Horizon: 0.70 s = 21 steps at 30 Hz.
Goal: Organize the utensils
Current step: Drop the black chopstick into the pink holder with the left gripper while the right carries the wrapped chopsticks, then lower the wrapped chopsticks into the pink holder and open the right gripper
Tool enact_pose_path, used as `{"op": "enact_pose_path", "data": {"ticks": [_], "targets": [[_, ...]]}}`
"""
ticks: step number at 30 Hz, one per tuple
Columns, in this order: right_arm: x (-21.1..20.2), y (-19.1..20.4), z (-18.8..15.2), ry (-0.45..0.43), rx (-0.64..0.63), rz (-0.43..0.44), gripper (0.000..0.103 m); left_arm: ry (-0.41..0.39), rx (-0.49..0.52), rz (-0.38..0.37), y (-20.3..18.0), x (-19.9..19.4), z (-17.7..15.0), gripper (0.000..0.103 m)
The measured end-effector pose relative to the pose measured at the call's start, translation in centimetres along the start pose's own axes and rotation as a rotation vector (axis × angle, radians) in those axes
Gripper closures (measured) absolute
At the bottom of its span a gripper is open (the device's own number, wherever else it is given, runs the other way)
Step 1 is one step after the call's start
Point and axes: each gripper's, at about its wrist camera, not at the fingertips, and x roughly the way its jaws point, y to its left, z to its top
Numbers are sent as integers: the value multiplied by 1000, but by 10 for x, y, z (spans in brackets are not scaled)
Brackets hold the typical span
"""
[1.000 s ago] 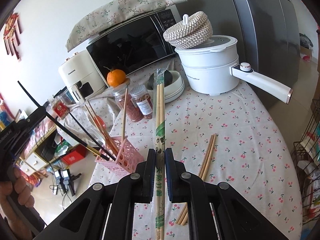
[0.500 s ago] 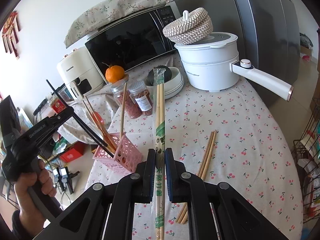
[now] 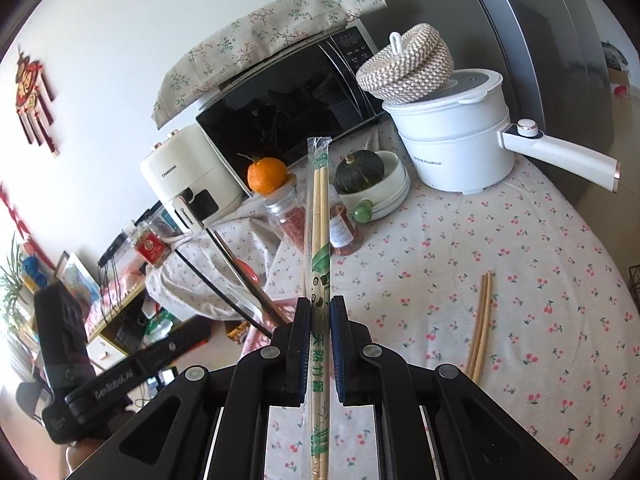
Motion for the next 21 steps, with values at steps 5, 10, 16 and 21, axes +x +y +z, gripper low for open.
{"op": "enact_pose_path", "data": {"ticks": [5, 10, 16, 21], "targets": [[22, 26, 7, -122, 22, 89, 93, 64, 26, 57, 25, -4, -11, 26], [51, 55, 2, -241, -61, 16, 93, 115, 33, 81, 55, -10, -25, 25], [81, 73, -17, -376, -114, -113, 93, 142, 60, 130, 83, -18, -43, 25], [97, 87, -32, -483, -183, -221, 93, 157, 28, 91, 90, -20, -44, 25]]}}
